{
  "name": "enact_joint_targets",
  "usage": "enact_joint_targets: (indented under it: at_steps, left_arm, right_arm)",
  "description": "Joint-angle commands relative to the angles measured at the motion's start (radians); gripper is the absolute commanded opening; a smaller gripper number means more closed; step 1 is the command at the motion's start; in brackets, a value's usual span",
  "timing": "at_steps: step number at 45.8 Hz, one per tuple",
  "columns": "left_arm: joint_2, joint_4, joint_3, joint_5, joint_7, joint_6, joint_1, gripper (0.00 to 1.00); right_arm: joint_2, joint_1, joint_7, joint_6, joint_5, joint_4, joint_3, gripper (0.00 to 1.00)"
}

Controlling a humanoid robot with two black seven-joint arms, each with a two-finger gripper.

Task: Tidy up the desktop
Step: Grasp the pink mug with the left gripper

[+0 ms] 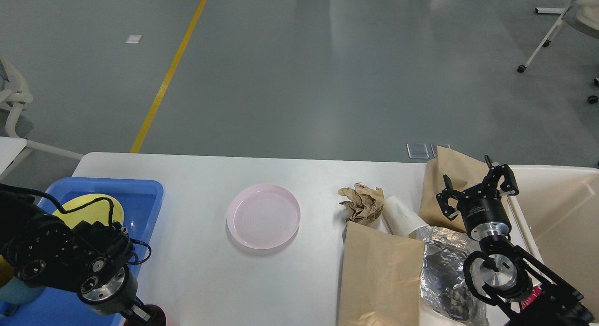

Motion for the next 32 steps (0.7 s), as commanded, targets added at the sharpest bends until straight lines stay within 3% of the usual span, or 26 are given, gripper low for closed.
enact_joint_targets:
  at_steps: [1, 12, 24, 32]
  left_arm:
    - [-0.007, 0.006, -0.001, -0.007, 0.001, 0.008, 0.01, 0.41]
    - [-0.01, 0.008, -0.001, -0.006, 0.002, 0.006, 0.014, 0.26]
    - [-0.012, 0.008, 0.0, -0.006, 0.002, -0.006, 0.01, 0.01]
    - [-0.009, 0.006, 0.003, -0.006, 0.001, -0.017, 0.001, 0.0]
  right_arm:
    - [0.0, 0.0, 0.0, 0.0, 0.0, 0.0, 0.001, 1.0]
    - [0.0, 0.0, 0.0, 0.0, 0.0, 0.0, 0.001, 1.0]
    - [0.0, 0.0, 0.0, 0.0, 0.0, 0.0, 0.001, 1.0]
    - [0.0, 0.0, 0.0, 0.0, 0.0, 0.0, 0.001, 1.0]
